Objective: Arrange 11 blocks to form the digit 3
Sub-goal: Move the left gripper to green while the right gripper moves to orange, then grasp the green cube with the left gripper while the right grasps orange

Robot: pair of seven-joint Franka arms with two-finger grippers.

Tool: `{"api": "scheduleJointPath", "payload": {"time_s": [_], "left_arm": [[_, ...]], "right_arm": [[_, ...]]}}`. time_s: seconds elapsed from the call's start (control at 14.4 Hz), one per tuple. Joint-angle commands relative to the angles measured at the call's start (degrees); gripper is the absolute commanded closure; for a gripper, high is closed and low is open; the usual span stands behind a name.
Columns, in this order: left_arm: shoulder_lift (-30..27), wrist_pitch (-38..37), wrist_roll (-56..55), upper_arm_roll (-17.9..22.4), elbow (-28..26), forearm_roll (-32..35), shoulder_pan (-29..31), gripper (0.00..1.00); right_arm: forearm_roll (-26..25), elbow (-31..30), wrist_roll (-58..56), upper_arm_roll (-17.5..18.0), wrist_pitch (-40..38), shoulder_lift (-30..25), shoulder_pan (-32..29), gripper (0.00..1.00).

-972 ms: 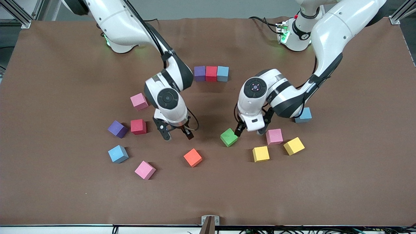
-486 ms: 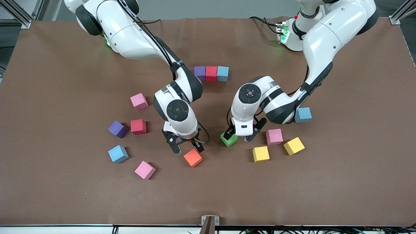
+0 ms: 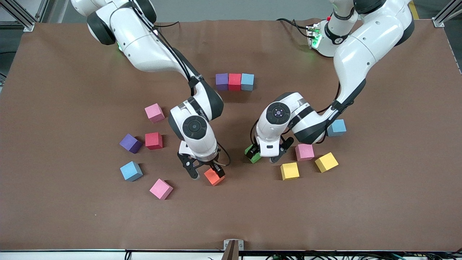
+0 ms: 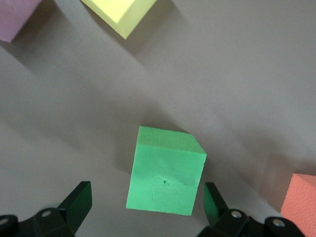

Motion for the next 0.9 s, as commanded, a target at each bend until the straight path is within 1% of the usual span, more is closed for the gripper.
{"api": "scheduleJointPath", "payload": {"time_s": [0.0, 0.07, 0.21, 0.28, 0.42, 0.62, 0.69, 0.76, 0.83], "left_arm": [[2.07, -0.1, 0.78, 0.73, 3.25, -0.26, -1.53, 0.0], [2.25, -0.1, 0.78, 0.91, 3.69, -0.18, -1.97, 0.0], [2.51, 0.34, 0.96, 1.87, 4.74, -0.26, -2.41, 0.0], [2.86, 2.43, 0.96, 3.01, 4.83, -0.18, -3.11, 0.0], [2.95, 3.77, 1.05, 5.03, 4.92, -0.26, -4.6, 0.0], [3.04, 4.73, 1.05, 5.65, 4.92, -0.18, -4.96, 0.0], [3.39, 4.82, 1.05, 5.74, 4.92, -0.18, -5.31, 0.0], [3.57, 4.91, 1.05, 6.18, 4.92, -0.18, -5.57, 0.0], [3.57, 4.91, 1.05, 6.53, 4.92, -0.18, -6.01, 0.1]], "right_arm": [[-1.04, 5.58, -1.38, 0.18, -0.16, 3.98, -1.44, 0.0], [-0.95, 5.67, -1.38, 0.27, 0.02, 4.07, -1.88, 0.0], [-0.95, 5.67, -1.3, 0.45, 2.81, 4.77, -1.97, 0.0], [-0.95, 5.67, -1.12, 0.45, 4.31, 5.73, -1.97, 0.0], [-0.87, 5.67, -0.86, 0.45, 6.6, 6.79, -1.97, 0.0], [-0.43, 5.67, -0.68, 0.62, 6.7, 7.94, -1.97, 0.0], [-0.25, 5.67, -0.42, 0.8, 5.39, 7.85, -1.97, 0.07], [0.1, 5.67, 0.11, 1.15, 3.12, 7.76, -1.97, 0.21], [0.62, 5.67, 0.2, 1.32, 1.18, 7.5, -2.23, 0.45]]}}
